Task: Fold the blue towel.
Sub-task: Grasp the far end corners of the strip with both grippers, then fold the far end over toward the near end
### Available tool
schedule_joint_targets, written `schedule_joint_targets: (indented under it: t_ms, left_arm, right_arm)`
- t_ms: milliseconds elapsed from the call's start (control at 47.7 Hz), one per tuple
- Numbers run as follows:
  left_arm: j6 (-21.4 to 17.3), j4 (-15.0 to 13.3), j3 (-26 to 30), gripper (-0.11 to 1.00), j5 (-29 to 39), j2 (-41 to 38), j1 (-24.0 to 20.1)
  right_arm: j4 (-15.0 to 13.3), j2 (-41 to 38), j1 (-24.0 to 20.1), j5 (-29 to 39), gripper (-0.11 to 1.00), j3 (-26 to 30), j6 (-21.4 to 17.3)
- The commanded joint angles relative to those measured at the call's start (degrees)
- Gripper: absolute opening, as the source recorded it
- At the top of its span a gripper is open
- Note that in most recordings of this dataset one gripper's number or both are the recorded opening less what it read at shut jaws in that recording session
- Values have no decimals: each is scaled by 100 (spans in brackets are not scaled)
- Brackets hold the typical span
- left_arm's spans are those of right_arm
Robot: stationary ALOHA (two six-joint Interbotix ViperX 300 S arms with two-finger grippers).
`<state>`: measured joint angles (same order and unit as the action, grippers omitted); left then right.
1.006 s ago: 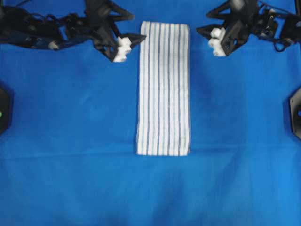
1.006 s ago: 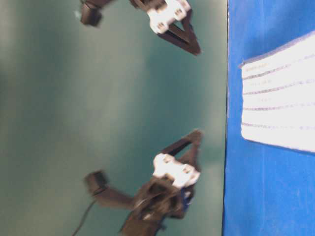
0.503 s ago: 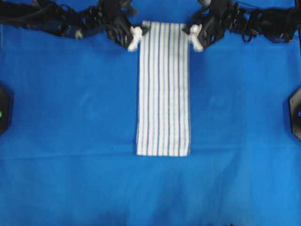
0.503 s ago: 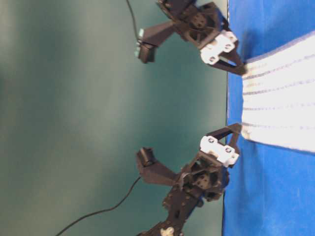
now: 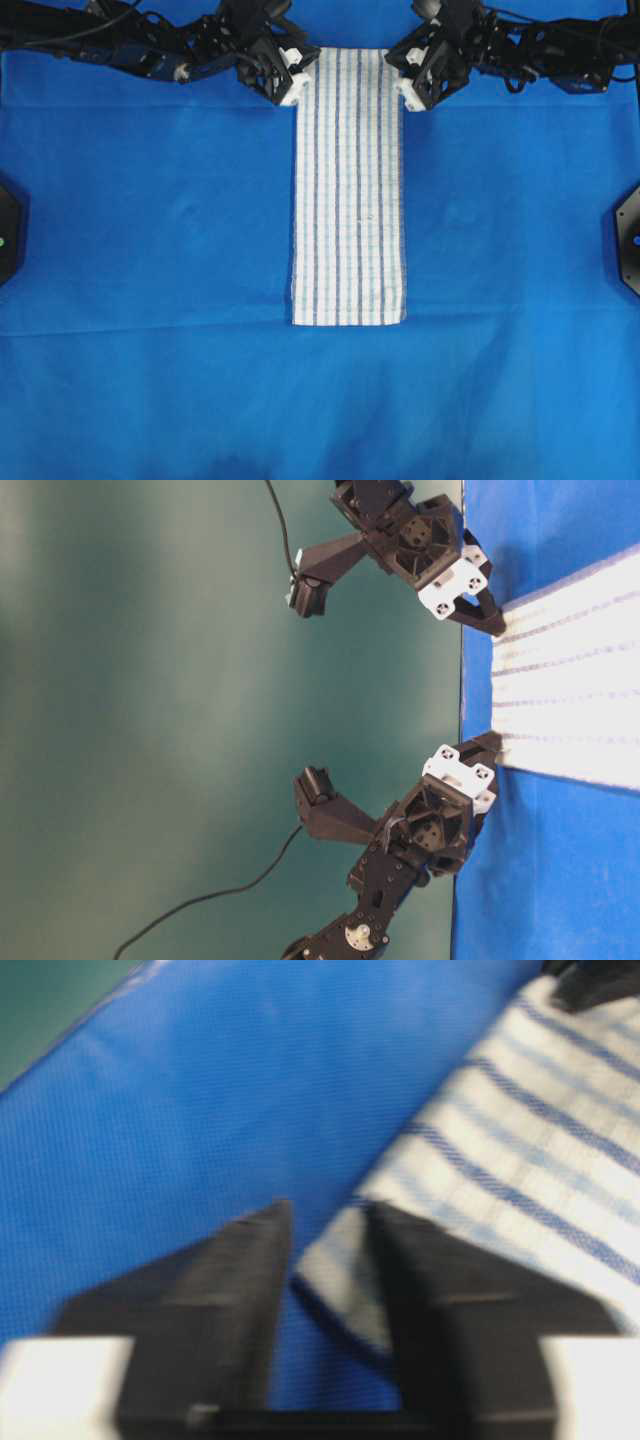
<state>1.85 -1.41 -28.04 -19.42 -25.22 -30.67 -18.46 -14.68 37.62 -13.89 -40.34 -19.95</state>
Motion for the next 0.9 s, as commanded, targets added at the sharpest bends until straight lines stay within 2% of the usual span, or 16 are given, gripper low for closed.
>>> schedule_joint_targets:
  t_ms: [0,84,314,629,880]
  left_arm:
    - [-105,0,44,15,0,79,44]
    - [-149,0,44,2,-9,79,53]
    - [-185,0,44,2,0,141,53]
    - [-255,0,-44,2,114,686,79]
    - [-264,0,-202,2,114,861,105]
  right_arm:
    - [-9,70,-26,9,5,35,-26]
    - [0,79,-44,9,5,35,-79]
    - [26,220,-44,141,5,9,-132]
    - [26,765,-44,220,5,-141,-132]
    - [35,896,-62,220,5,-246,-132]
